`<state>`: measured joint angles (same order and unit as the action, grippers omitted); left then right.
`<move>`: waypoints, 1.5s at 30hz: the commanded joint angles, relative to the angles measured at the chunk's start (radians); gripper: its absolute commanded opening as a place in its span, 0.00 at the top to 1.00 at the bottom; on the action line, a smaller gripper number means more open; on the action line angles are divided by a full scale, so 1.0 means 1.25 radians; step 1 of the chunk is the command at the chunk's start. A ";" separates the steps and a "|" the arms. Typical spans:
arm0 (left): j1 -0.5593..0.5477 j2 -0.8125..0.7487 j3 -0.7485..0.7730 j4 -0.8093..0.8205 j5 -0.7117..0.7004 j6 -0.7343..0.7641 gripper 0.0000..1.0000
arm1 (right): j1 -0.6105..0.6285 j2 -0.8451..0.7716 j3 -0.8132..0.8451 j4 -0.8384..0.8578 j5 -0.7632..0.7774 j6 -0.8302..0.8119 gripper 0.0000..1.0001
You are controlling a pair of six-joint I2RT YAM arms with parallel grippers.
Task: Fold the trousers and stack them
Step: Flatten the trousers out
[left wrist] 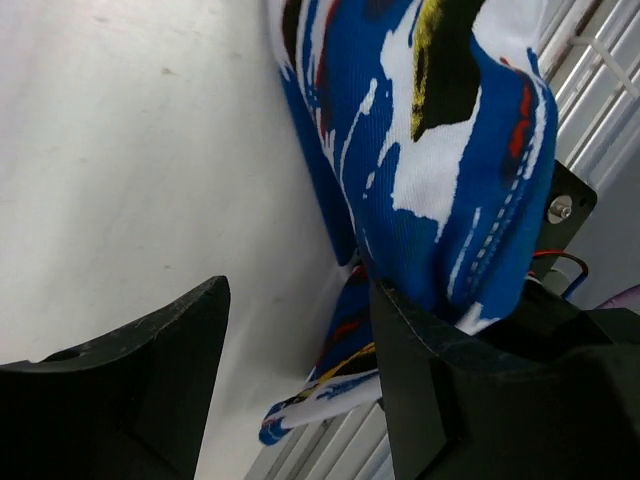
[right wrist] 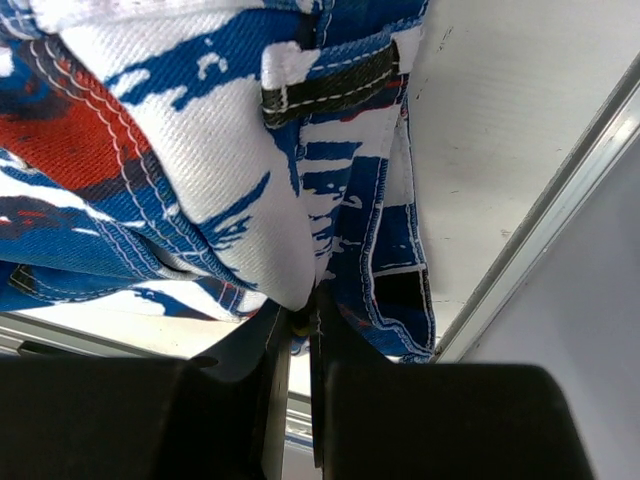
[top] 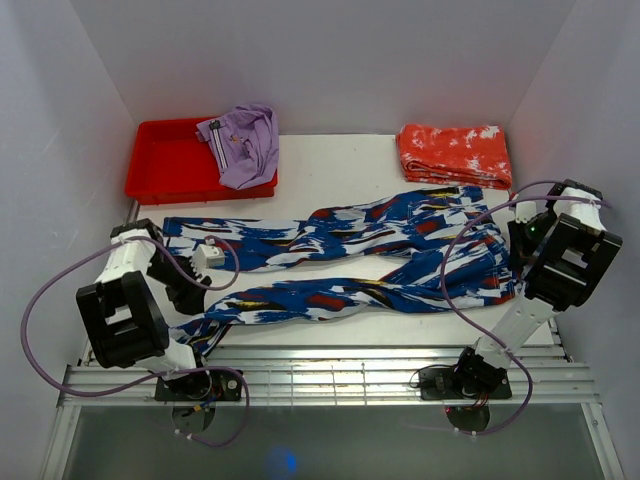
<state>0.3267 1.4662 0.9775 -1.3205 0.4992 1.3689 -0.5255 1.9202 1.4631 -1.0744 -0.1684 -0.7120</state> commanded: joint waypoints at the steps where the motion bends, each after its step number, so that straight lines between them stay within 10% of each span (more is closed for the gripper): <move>1: 0.002 0.000 -0.065 -0.065 -0.035 0.049 0.31 | -0.009 0.008 0.033 0.004 0.022 -0.013 0.92; 13: -0.021 0.057 -0.188 0.030 -0.010 0.049 0.34 | -0.009 0.020 0.048 -0.012 0.010 -0.003 0.92; 27: -0.102 0.002 -0.194 0.269 -0.080 -0.074 0.98 | -0.009 0.022 0.053 -0.014 0.005 0.000 0.92; 34: -0.065 -0.018 -0.030 0.261 -0.062 -0.100 1.00 | -0.009 0.019 0.064 -0.024 0.001 -0.002 0.92; 38: -0.038 -0.094 0.048 0.358 -0.121 -0.042 1.00 | -0.009 0.014 0.060 -0.022 0.014 -0.011 0.92; 45: -0.010 -0.536 -0.289 0.741 -0.162 0.055 1.00 | -0.010 -0.002 0.035 -0.012 0.021 -0.016 0.92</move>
<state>0.2905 1.0107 0.7834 -0.6491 0.3496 1.3808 -0.5270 1.9392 1.5032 -1.1084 -0.1719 -0.7136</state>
